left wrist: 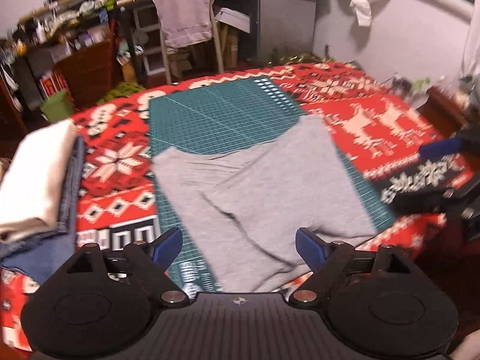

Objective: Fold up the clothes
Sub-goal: 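Open both tools and lift them off the shirt, then move both tools back over the folded shirt and close the left tool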

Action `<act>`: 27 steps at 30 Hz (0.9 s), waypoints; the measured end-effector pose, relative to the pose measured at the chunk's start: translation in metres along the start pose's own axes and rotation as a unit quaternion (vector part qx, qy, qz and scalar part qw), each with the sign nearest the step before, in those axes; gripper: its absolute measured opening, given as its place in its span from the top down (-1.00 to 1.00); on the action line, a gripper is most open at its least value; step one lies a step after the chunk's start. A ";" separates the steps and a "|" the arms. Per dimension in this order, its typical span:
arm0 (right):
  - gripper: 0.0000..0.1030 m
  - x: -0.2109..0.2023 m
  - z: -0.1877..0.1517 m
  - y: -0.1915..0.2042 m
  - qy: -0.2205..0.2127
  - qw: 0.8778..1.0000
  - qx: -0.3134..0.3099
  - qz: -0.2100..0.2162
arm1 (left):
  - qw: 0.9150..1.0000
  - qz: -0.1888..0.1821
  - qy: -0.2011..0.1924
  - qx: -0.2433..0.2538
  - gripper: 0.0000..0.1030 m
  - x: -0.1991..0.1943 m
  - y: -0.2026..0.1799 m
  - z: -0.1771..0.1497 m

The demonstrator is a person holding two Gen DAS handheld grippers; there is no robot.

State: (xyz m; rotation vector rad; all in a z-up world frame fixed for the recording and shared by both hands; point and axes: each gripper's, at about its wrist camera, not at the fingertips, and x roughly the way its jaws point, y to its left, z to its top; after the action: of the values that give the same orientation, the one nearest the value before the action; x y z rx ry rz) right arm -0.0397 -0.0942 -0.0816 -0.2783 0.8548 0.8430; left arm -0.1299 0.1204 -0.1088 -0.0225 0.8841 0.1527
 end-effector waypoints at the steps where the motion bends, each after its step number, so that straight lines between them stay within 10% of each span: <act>1: -0.99 0.001 0.002 0.000 0.003 1.000 0.002 -0.003 | 1.000 0.003 0.000 0.004 -0.61 0.000 0.001 0.000; 8: -0.99 -0.006 0.019 -0.009 -0.027 0.999 0.032 -0.031 | 1.000 -0.015 0.013 0.005 -0.61 0.006 0.005 0.004; 19: -0.99 0.014 0.048 -0.024 -0.032 0.997 0.006 -0.064 | 0.987 -0.045 -0.025 -0.150 -0.59 0.030 0.050 0.025; 27: -0.71 0.049 0.069 -0.050 -0.032 0.997 0.044 -0.052 | 0.978 -0.088 -0.005 -0.189 0.42 0.067 0.071 0.031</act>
State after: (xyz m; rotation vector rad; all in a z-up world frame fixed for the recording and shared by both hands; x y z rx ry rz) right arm 0.0536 -0.0639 -0.0795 -0.2161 0.8087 0.7115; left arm -0.0744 0.2010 -0.1382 -0.4540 0.8291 0.1526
